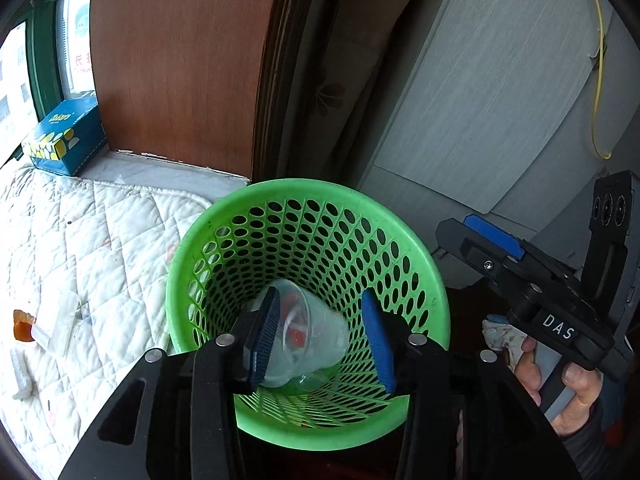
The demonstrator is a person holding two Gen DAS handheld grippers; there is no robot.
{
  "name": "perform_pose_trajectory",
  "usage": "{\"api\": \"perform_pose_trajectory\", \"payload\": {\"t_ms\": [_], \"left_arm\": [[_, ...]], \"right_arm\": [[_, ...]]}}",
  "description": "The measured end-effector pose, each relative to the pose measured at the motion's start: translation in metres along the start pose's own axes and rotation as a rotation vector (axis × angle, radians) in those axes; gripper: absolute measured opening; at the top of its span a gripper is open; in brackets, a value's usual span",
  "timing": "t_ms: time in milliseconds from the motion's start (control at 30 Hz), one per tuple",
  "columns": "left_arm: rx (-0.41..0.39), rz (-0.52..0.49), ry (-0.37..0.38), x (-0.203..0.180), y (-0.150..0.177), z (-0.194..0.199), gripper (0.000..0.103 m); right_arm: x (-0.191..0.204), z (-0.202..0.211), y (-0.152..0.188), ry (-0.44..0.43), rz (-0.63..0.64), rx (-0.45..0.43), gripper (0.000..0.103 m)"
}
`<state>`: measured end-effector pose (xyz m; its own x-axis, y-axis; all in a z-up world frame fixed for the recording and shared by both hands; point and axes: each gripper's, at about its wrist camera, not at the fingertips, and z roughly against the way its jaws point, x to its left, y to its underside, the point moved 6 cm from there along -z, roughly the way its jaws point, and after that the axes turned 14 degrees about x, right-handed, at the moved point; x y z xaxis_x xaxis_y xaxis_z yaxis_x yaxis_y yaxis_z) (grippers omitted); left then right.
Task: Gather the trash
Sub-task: 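Bring both open tools back over the mattress trash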
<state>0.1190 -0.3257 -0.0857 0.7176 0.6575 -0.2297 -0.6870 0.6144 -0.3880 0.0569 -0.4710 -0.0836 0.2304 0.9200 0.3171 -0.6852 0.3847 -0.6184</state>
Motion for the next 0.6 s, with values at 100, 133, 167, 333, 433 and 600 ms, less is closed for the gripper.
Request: {"api": "perform_pose_trajectory", "payload": {"t_ms": [100, 133, 167, 333, 433, 600], "left_arm": [[-0.007, 0.009, 0.005, 0.001, 0.001, 0.001, 0.058], [-0.015, 0.012, 0.000, 0.002, 0.002, 0.003, 0.059], [-0.018, 0.013, -0.002, 0.004, 0.004, 0.004, 0.059], [-0.048, 0.054, -0.051, 0.024, 0.013, 0.020, 0.071], [-0.071, 0.104, -0.092, 0.045, 0.023, 0.032, 0.076], [-0.103, 0.193, -0.183, 0.093, 0.042, 0.055, 0.079]], "right_arm": [[0.001, 0.000, 0.001, -0.002, 0.001, 0.002, 0.073], [0.003, 0.001, 0.001, -0.003, 0.003, 0.002, 0.073], [0.004, 0.001, 0.001, -0.005, 0.005, 0.002, 0.073], [0.018, -0.001, 0.001, -0.024, 0.032, 0.007, 0.077], [0.032, -0.004, 0.001, -0.041, 0.056, 0.015, 0.079], [0.059, -0.012, -0.001, -0.065, 0.102, 0.031, 0.081]]}}
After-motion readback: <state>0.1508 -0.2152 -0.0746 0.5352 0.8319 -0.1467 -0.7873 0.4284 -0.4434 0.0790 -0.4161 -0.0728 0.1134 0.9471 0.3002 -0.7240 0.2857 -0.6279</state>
